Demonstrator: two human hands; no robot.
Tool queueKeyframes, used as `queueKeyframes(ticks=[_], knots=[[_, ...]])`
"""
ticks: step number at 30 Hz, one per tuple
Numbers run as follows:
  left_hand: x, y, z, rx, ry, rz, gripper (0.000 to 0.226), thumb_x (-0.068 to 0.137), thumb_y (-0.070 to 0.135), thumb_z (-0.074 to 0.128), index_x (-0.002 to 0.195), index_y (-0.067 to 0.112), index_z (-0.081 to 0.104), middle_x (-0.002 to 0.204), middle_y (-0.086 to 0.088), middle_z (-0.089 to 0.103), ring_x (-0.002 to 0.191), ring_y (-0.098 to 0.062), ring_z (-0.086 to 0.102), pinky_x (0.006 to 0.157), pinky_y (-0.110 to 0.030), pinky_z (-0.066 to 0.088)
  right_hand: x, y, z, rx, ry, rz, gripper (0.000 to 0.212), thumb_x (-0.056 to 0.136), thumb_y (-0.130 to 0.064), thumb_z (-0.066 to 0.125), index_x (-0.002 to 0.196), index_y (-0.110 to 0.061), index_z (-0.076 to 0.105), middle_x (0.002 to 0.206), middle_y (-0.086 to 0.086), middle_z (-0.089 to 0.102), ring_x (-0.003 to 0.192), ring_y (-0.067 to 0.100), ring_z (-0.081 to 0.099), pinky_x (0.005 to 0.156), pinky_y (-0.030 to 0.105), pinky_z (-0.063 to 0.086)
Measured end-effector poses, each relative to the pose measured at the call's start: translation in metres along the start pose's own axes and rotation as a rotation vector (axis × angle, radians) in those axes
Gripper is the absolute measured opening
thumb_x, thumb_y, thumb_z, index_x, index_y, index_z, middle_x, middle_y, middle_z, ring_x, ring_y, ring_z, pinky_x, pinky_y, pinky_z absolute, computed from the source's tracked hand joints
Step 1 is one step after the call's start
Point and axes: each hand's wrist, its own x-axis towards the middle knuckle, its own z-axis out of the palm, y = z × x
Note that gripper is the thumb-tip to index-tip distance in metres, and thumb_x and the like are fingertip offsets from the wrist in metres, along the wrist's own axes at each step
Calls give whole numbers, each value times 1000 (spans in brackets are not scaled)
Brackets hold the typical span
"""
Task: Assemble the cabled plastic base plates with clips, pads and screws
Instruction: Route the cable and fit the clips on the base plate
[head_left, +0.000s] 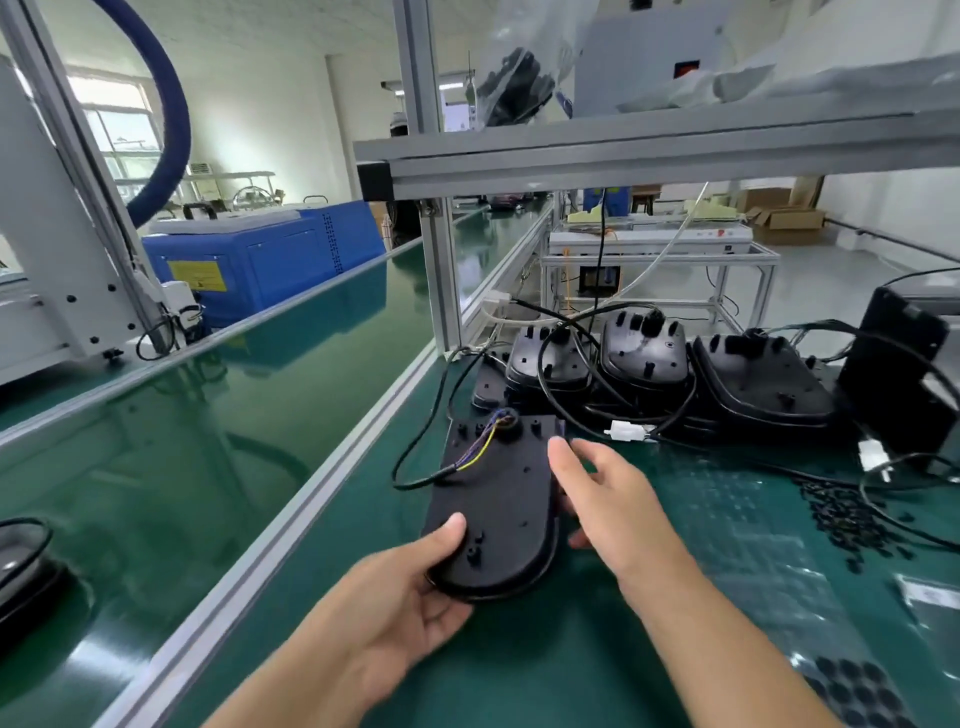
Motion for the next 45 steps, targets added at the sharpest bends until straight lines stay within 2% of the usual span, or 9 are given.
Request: queueKeyframes(ticks=[3,7,11,18,23,26,34,41,45], knots=[[-16,-24,5,22,-152,-59,36,66,28,79,97,11,75,105,-8,73,78,-17,72,64,-28,55,-15,5,-24,-3,-25,58,30,81,-47,68,105,-34,58,88,-9,69,71,4,65,50,19,50],[-29,-37,6,149,-350,-92,63,65,53,81,110,10,72,112,-14,70,92,-20,70,74,-28,56,-41,17,-61,23,-66,115,20,79,-31,73,95,-31,61,78,-5,75,66,14,68,57,32,56],[-15,-21,5,129,-167,-59,89,62,63,69,123,1,52,104,-25,70,94,-33,70,67,-34,59,-69,32,-90,34,-144,157,37,77,-33,71,113,-33,60,88,3,76,86,34,71,80,49,56],[66,36,15,-80,84,32,56,98,32,49,138,-3,31,107,-22,61,84,-31,64,66,-40,55,-86,35,-94,-139,-156,90,18,86,-35,63,103,-41,66,81,0,75,73,30,69,69,41,56],[101,56,20,-11,60,6,23,96,31,52,86,10,53,56,0,67,40,-8,61,37,-13,39,-84,34,-93,-484,3,46,36,77,-53,66,111,-39,64,82,-16,71,72,-1,66,73,24,54],[108,62,27,1,44,57,20,97,25,51,80,17,57,45,6,59,33,-3,51,33,-9,28,-83,30,-91,-689,68,-16,43,77,-59,64,113,-35,66,95,-22,65,81,-8,60,75,16,44],[114,68,21,50,153,368,18,99,8,44,90,16,57,75,-1,62,42,-1,59,33,-11,34,-48,1,-68,-541,210,-319,16,89,-29,61,101,-28,71,86,-23,65,85,-18,52,69,-4,34],[119,107,43,203,123,329,34,99,2,35,115,27,50,76,3,57,37,2,52,48,-18,26,-26,-9,-27,-462,134,-351,16,88,-29,61,100,-26,72,86,-18,69,78,-6,61,73,6,41],[111,110,54,177,-16,374,40,98,-1,37,109,33,57,81,6,62,47,0,57,38,-15,29,-27,9,-23,-507,93,-347,17,90,-31,59,104,-29,69,92,-17,62,82,-3,59,79,16,45]])
